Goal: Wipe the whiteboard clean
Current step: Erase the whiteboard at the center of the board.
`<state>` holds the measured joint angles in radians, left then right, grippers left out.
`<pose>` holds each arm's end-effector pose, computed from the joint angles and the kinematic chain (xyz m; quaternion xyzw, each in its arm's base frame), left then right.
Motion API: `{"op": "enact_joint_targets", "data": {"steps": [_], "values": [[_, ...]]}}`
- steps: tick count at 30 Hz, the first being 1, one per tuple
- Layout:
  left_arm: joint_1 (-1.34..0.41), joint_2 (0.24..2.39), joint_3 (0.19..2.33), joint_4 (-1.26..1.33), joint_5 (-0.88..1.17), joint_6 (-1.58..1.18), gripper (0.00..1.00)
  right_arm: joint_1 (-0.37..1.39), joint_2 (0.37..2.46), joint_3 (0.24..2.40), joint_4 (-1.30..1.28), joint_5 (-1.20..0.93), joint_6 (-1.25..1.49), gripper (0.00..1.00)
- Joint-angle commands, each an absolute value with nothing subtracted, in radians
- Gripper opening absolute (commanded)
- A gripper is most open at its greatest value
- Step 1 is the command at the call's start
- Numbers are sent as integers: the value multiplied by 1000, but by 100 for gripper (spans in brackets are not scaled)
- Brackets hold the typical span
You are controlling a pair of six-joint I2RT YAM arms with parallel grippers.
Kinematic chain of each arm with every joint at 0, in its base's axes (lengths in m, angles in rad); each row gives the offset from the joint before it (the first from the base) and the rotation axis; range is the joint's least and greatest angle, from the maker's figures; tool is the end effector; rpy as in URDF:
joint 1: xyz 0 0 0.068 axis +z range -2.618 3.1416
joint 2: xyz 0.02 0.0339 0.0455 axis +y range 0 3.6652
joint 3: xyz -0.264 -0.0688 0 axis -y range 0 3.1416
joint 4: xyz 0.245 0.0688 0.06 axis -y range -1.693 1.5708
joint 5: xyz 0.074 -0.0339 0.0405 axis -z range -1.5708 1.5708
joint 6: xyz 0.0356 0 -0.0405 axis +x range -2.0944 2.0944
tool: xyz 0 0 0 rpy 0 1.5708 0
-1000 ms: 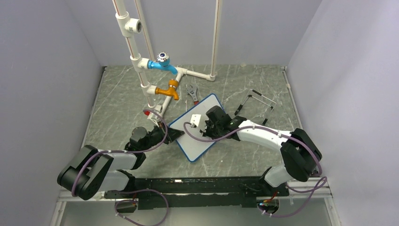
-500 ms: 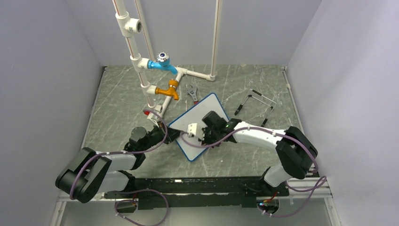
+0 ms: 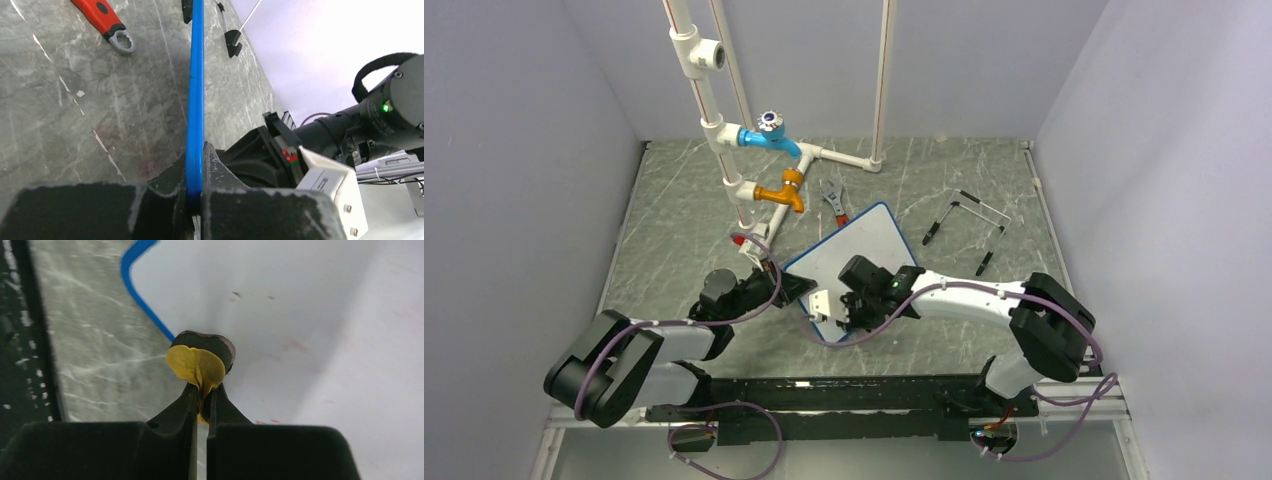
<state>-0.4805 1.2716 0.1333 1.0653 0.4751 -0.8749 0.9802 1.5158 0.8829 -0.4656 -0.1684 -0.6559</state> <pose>0.1740 -0.1091 0.1608 0.0176 0.7295 -0.5492 0.4074 0.1555 0.2427 0.1834 -0.7205 0.6480 0.1183 0.2169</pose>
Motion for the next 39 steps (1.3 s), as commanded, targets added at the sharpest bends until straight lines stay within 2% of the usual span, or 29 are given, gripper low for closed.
{"op": "enact_joint_targets", "data": {"steps": [1,10,14,19,22,25,33,39], "values": [[-490,1214,182,1166,552,-911,0,992,1542,889,-458,-197,-673,0],[-490,1252,199,1191,581,-918,0,766,1483,875,-297,17,-521,0],[-490,1272,203,1219,590,-932,0,782,1502,882,-339,-44,-552,0],[-490,1256,197,1201,584,-924,0,926,1518,872,-448,-197,-679,0],[-489,1245,191,1194,581,-921,0,976,1548,884,-486,-216,-701,0],[-489,1237,188,1184,581,-915,0,961,1556,891,-437,-148,-659,0],[-489,1278,193,1228,607,-928,0,750,1509,885,-293,38,-504,0],[-489,1315,191,1282,616,-952,0,781,1515,884,-346,-58,-548,0]]}}
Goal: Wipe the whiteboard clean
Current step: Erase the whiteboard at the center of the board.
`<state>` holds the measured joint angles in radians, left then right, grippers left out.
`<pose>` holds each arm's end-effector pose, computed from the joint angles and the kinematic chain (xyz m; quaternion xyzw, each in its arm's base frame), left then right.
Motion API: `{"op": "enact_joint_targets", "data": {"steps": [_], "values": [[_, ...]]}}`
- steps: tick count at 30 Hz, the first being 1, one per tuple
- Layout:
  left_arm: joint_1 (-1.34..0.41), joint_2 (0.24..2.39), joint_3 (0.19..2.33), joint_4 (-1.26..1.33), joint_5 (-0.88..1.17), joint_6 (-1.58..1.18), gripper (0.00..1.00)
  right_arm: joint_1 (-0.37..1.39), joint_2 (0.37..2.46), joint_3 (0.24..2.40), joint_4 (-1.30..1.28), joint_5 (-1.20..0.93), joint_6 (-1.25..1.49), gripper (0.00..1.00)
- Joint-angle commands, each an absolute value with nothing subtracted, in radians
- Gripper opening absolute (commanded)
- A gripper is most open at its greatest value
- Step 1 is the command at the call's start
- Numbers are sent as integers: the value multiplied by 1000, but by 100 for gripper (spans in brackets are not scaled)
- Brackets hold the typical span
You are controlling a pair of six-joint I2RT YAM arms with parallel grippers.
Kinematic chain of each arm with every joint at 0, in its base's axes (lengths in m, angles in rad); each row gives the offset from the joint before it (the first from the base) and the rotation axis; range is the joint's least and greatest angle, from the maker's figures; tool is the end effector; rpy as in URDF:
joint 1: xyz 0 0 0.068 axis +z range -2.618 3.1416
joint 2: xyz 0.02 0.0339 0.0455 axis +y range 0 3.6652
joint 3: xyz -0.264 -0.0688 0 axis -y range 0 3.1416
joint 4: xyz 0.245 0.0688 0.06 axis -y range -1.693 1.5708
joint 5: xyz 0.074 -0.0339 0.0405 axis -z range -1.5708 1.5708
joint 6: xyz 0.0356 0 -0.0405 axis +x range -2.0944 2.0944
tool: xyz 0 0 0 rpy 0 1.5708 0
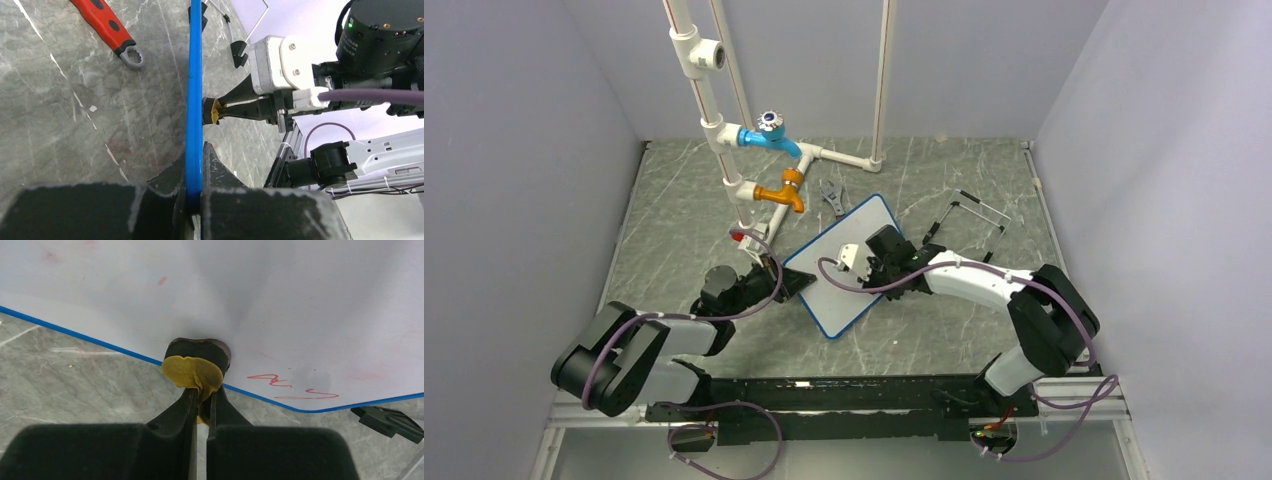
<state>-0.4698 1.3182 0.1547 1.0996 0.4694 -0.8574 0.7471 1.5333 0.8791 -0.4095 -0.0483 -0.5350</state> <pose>0.1815 -0.1102 0.1612 0.0195 0.7267 -0.5435 0.4197 0.2147 0.2012 0.1801 -0.5836 0.7720 0.0498 0.2469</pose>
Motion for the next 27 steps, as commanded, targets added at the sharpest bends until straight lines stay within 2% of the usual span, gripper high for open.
{"op": "enact_joint_targets", "data": {"steps": [1,5,8,16,19,22,27], "values": [[-489,1315,191,1280,614,-951,0,805,1515,882,-367,-90,-572,0],[-489,1295,194,1248,612,-940,0,930,1518,873,-429,-186,-652,0],[-489,1284,194,1229,611,-932,0,947,1537,886,-436,-196,-649,0],[-488,1304,199,1245,624,-940,0,742,1511,885,-289,33,-500,0],[-489,1322,204,1270,633,-953,0,718,1506,879,-292,48,-504,0],[-489,1328,204,1279,637,-958,0,753,1513,880,-337,-41,-546,0],[-488,1298,199,1238,633,-941,0,913,1535,869,-439,-153,-683,0]]}}
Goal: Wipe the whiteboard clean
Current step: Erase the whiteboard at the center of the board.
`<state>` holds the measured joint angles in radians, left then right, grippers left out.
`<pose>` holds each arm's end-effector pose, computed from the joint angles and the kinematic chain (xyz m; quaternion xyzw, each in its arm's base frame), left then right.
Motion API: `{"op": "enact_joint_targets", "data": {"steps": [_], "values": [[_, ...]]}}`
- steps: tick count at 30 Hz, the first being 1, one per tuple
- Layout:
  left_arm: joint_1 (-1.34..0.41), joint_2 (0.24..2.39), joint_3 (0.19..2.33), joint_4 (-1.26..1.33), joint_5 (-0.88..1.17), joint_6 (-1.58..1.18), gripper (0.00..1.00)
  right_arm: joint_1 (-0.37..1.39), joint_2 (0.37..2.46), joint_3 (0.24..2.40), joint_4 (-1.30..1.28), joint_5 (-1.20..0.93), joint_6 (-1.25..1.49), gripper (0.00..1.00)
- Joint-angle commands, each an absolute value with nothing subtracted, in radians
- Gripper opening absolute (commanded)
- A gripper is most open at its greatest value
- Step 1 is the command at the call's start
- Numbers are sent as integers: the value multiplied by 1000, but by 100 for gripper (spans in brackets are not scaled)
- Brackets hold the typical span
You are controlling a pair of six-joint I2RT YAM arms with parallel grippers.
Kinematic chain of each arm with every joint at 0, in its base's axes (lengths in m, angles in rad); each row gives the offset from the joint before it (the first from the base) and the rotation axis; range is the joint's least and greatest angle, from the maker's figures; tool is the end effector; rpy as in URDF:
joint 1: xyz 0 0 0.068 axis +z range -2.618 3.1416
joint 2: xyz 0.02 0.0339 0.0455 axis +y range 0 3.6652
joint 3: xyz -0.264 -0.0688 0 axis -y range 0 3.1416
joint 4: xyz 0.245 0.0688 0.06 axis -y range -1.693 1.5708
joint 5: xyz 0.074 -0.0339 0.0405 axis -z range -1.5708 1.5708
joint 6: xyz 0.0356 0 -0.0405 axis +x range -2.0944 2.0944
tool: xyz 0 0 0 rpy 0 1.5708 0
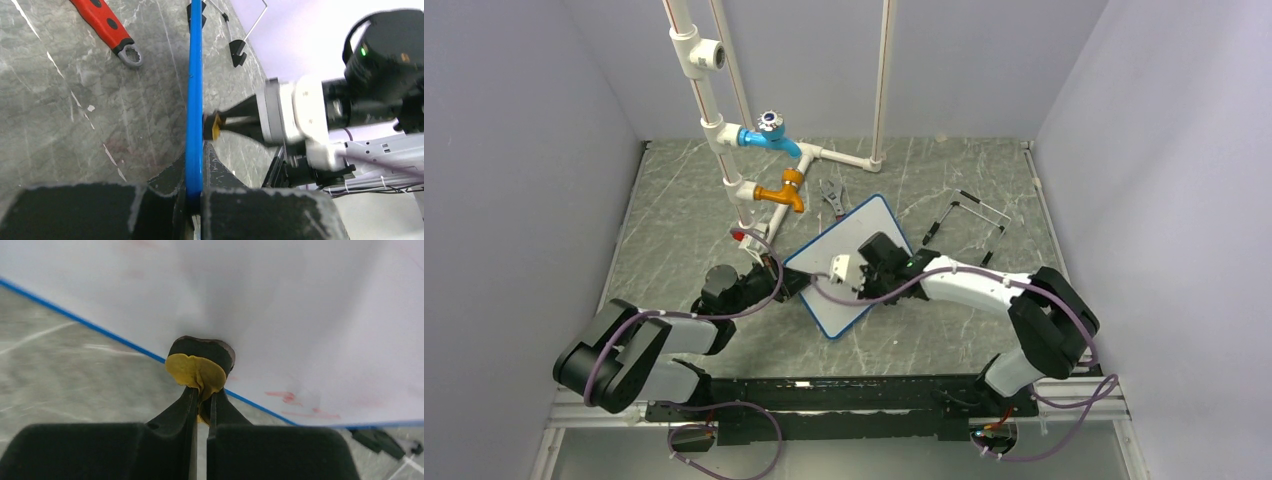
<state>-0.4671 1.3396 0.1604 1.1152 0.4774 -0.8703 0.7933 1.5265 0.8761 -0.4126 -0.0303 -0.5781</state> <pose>0.1836 -0.1109 0.1602 0.0166 0.7267 -0.5474 0.4146 0.2047 0.2095 0.1809 -0.6158 0.7467 0.0415 0.2481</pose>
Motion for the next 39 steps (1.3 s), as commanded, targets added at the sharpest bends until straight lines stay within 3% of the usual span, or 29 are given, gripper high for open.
{"op": "enact_joint_targets", "data": {"steps": [1,6,13,19,25,39], "values": [[-488,1292,199,1228,633,-938,0,937,1546,872,-457,-160,-700,0],[-489,1279,202,1195,637,-924,0,926,1567,885,-396,-30,-654,0],[-488,1317,215,1223,658,-937,0,735,1513,883,-316,81,-555,0],[-489,1322,220,1222,659,-939,0,760,1512,884,-388,-26,-621,0],[-489,1287,221,1175,653,-921,0,910,1543,874,-500,-143,-743,0],[-489,1294,225,1167,660,-914,0,766,1552,891,-380,134,-617,0]]}}
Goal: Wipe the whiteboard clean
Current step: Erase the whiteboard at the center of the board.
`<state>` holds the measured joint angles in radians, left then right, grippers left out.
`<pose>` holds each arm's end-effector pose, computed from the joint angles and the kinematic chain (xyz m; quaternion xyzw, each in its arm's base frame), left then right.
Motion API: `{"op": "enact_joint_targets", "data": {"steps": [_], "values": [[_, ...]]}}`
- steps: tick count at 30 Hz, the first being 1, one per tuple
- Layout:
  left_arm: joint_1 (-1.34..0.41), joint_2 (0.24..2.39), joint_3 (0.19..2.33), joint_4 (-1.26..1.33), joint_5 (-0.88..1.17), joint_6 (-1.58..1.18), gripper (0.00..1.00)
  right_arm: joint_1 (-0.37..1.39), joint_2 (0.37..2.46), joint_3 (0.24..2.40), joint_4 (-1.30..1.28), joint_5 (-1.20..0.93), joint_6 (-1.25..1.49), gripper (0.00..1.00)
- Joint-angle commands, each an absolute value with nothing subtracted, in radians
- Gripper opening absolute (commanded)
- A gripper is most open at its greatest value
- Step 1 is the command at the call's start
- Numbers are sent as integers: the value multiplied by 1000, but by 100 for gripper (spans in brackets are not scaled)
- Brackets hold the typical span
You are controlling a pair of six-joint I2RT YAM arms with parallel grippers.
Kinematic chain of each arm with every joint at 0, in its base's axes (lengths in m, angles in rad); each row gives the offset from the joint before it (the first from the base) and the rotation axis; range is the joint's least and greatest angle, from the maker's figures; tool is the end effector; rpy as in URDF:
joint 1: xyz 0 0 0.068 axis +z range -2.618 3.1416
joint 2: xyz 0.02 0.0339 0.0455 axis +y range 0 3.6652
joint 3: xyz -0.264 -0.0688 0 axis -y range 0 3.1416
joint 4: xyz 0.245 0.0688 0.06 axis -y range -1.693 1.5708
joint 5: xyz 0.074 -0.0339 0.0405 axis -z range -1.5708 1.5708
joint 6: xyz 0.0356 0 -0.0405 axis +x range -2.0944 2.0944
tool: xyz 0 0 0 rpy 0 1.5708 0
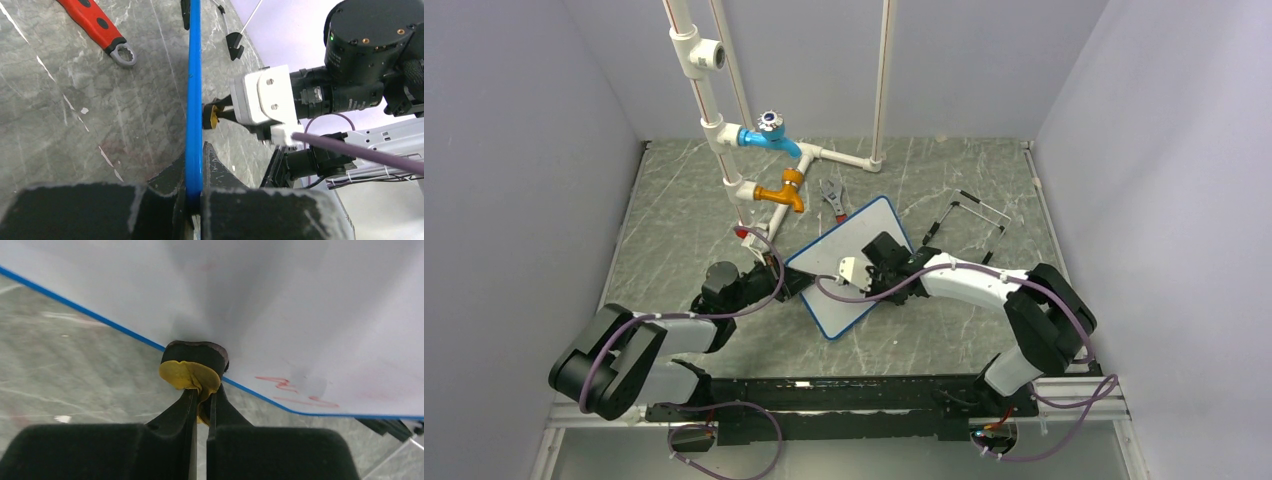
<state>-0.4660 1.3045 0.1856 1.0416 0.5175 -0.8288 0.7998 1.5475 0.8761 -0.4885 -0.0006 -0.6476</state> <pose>0.1852 -0.1128 0.1659 0.0430 0.7292 -0.5458 0.4105 0.1998 0.2057 0.1715 -0.6483 0.7336 0.0158 0.2034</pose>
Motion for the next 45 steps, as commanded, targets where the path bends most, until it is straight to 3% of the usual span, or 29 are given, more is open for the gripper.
{"op": "enact_joint_targets", "data": {"steps": [1,6,16,26,33,45], "values": [[-488,1296,223,1172,660,-916,0,765,1552,891,-376,149,-617,0],[-489,1289,218,1166,655,-914,0,765,1554,895,-384,130,-615,0],[-489,1291,219,1175,654,-920,0,833,1544,911,-447,-106,-623,0],[-490,1326,222,1211,661,-935,0,722,1454,886,-265,63,-465,0],[-490,1329,222,1221,662,-941,0,683,1503,901,-299,107,-481,0],[-491,1296,222,1170,658,-919,0,793,1507,914,-511,-173,-683,0]]}}
